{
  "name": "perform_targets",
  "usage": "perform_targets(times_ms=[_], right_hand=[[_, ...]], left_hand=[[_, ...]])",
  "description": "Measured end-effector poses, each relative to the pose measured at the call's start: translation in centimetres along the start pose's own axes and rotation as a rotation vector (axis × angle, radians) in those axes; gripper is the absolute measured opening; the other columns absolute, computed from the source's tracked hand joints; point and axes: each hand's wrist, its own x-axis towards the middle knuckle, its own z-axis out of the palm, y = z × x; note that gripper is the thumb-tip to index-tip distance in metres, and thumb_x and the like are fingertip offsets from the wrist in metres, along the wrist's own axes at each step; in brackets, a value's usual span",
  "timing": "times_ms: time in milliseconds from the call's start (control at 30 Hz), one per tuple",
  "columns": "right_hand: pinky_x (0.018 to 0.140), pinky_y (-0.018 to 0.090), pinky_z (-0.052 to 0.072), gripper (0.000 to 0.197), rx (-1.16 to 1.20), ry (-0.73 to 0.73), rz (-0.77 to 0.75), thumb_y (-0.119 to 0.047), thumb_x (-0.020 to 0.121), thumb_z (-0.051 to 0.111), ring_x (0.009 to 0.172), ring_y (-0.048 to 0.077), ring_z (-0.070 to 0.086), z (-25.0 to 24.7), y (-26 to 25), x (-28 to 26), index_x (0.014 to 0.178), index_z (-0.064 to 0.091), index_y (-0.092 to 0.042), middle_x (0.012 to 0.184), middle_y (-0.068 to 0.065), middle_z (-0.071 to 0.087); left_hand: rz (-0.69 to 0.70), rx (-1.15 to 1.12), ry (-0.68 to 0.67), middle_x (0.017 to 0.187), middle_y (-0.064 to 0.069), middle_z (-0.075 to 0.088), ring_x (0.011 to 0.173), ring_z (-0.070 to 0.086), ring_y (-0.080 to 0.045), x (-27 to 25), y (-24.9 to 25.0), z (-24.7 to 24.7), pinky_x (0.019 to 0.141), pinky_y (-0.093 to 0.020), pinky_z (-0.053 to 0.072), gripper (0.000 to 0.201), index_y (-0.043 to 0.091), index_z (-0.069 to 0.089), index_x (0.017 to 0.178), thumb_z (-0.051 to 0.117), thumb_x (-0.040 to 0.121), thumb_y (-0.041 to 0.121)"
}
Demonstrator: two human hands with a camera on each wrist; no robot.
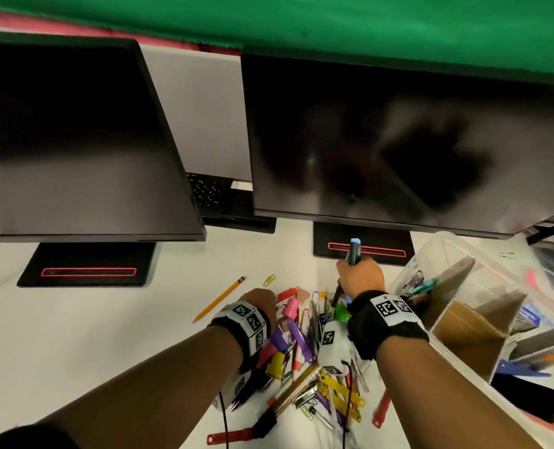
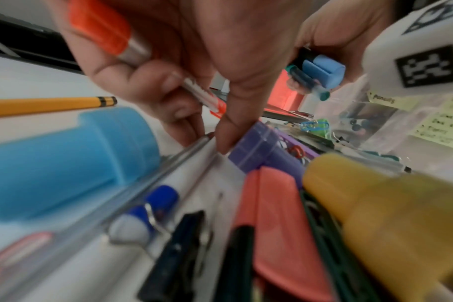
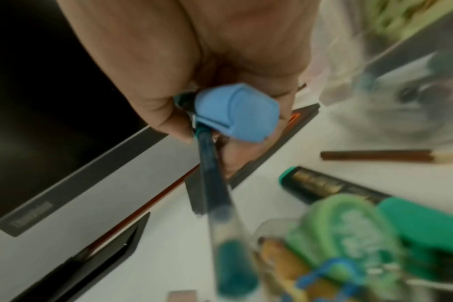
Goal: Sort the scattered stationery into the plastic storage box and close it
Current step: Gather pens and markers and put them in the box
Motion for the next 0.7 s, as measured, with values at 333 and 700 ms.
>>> perform_targets(times_ms=[333, 700], right_hand=[[0.102, 0.039, 0.039, 0.034, -0.373, -0.037, 0.049, -0.015, 0.093, 0.051, 0.12, 0.036, 0.049, 1.4, 5.2, -2.0, 0.121, 0.039, 0.0, 0.127, 0.023, 0.052], [0.086, 0.033, 0.051, 0.041, -0.253, -0.114, -0.006, -0.026, 0.078, 0.071, 0.102, 0.03, 0.062, 0.6, 5.0, -2.3, 0.11, 0.058, -0.003, 0.111, 0.015, 0.065]], left_hand=[[-0.024, 0.072, 0.106, 0.127, -0.01, 0.054, 0.12, 0.051, -0.027, -2.0, -0.9, -0.2, 0.096, -0.036, 0.045, 0.034, 0.011, 0.047, 0.12, 0.052, 0.088, 0.019], [0.007, -0.027, 0.122, 0.133, -0.016, 0.044, 0.121, 0.051, -0.031, -2.8, 0.9, -1.4, 0.097, -0.036, 0.042, 0.036, 0.004, 0.037, 0.13, 0.039, 0.094, 0.009]])
